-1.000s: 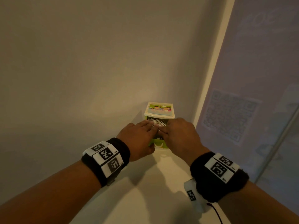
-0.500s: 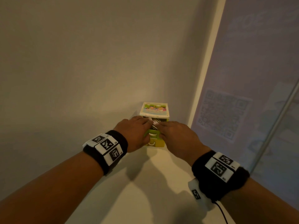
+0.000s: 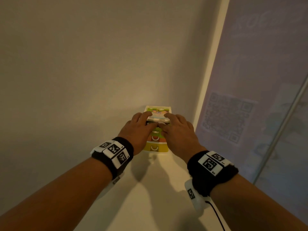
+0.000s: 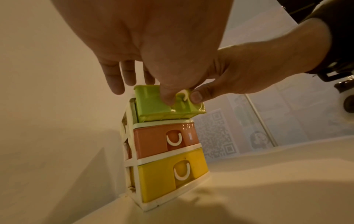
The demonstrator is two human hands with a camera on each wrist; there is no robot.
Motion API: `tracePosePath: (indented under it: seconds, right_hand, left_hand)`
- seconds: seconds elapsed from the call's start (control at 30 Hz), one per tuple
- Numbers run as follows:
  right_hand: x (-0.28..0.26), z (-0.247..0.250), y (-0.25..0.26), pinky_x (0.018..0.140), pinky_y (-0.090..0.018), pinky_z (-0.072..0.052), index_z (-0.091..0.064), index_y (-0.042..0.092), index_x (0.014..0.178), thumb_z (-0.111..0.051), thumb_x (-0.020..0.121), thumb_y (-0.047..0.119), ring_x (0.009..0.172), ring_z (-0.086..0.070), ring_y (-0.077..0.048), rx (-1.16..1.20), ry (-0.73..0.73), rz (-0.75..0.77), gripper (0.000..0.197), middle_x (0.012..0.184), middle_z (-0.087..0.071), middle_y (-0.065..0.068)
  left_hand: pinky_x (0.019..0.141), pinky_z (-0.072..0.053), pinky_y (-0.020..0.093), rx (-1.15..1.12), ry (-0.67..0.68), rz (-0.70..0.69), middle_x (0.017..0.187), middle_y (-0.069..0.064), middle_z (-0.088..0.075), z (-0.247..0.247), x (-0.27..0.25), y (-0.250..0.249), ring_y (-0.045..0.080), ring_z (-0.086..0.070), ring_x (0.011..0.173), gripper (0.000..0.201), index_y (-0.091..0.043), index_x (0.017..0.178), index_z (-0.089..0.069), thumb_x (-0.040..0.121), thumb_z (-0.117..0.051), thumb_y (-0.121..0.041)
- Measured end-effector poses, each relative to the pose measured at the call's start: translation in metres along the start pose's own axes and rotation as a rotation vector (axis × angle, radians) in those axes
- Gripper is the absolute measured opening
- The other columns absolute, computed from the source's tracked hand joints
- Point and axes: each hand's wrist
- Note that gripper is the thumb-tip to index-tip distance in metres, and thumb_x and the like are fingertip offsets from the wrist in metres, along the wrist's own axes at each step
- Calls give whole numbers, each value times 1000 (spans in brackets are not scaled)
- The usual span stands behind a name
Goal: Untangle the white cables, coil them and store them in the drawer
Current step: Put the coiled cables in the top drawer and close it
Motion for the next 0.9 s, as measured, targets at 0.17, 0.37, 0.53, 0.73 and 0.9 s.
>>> tracePosePath:
  seconds: [0.17, 0.37, 0.53, 0.73, 0.9]
  right_hand:
    - [3, -8, -2, 106, -47, -38, -47, 26, 138, -40, 98, 33, 133, -40, -26, 87, 51, -4, 41, 145, -46, -1]
    - [3, -4, -4, 101, -43, -41, -52, 24, 134, -42, 98, 31, 127, -45, -23, 105, 32, -43, 38, 143, -45, 1]
    - [13, 4, -2, 92, -40, -46, -59, 22, 129, -43, 98, 32, 113, -53, -25, 51, 75, -48, 37, 138, -49, 0]
    - [20, 10, -3, 83, -39, -53, -68, 19, 115, -52, 92, 32, 100, -61, -27, 152, 48, -89, 30, 119, -64, -5]
    - [23, -2, -11, 94, -41, -50, -67, 21, 116, -45, 94, 39, 116, -56, -23, 176, 83, -82, 35, 129, -61, -2]
  left_hand:
    - [107, -37, 46, -58, 44, -2, 159, 1, -22, -2, 5, 4, 28, -24, 143, 50, -32, 146, -33, 98, -44, -25]
    - [105, -40, 46, -58, 40, 20, 157, 1, -26, -1, 4, 2, 29, -29, 141, 46, -32, 144, -37, 98, -43, -30]
    - [101, -45, 42, -110, 3, 22, 152, -2, -40, 9, 6, 2, 28, -43, 132, 39, -32, 137, -50, 99, -42, -30]
    - [97, -47, 40, -276, -57, 56, 135, 0, -59, 13, 10, 4, 25, -53, 121, 36, -29, 131, -57, 96, -53, -26]
    - [102, -44, 36, -264, -76, 23, 139, -1, -57, 11, 12, 10, 24, -50, 127, 33, -26, 126, -64, 94, -56, -24]
Point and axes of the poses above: each hand's wrist, its own x-axis towards the middle knuckle, its own z-axis out of the back of the hand, y = z × x
